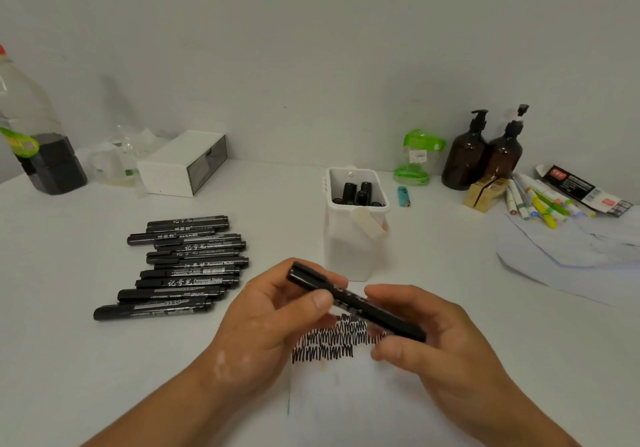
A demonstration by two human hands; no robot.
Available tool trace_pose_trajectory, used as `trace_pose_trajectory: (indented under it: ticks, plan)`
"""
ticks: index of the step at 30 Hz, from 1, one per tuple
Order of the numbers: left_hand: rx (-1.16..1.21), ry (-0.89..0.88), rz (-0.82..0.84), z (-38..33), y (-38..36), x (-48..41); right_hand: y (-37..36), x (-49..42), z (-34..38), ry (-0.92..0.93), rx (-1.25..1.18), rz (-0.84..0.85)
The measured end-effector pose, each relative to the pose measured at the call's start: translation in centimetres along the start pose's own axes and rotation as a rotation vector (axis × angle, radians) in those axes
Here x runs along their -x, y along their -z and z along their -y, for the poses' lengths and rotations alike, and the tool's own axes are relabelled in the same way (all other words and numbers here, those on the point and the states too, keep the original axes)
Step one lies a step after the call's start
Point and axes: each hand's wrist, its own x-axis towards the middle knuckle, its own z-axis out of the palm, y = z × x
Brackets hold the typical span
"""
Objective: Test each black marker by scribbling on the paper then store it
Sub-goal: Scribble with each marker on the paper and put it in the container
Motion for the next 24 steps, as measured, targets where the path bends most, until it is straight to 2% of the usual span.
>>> trace_pose_trajectory:
  ticks: [3, 7, 15, 19, 24]
  plan:
    - [0.03, -0.025, -0.051, -0.6, 0.4, 0.1, 0.2, 0.2, 0.7, 0.056, 0.113, -0.096]
    - [-0.191, -0.039, -0.078, -1.1, 0.2, 0.3, -0.7, -0.1, 2.5, 0.139, 0.313, -0.181]
    - [-0.296, -0.094, 0.036, -1.9, -0.1, 0.8, -3.6, -2.3, 7.6, 0.268, 0.905, -0.008]
    - [-0.315, -0.047, 0.043, -1.8, 0.3, 0.7, -4.1, -3.4, 10.4, 0.371, 1.079, 0.058]
    - [-0.445, 0.008, -0.11, -0.8, 1.5, 0.1, -1.3, -7.1, 18.4, 0.499, 1.106, -0.136]
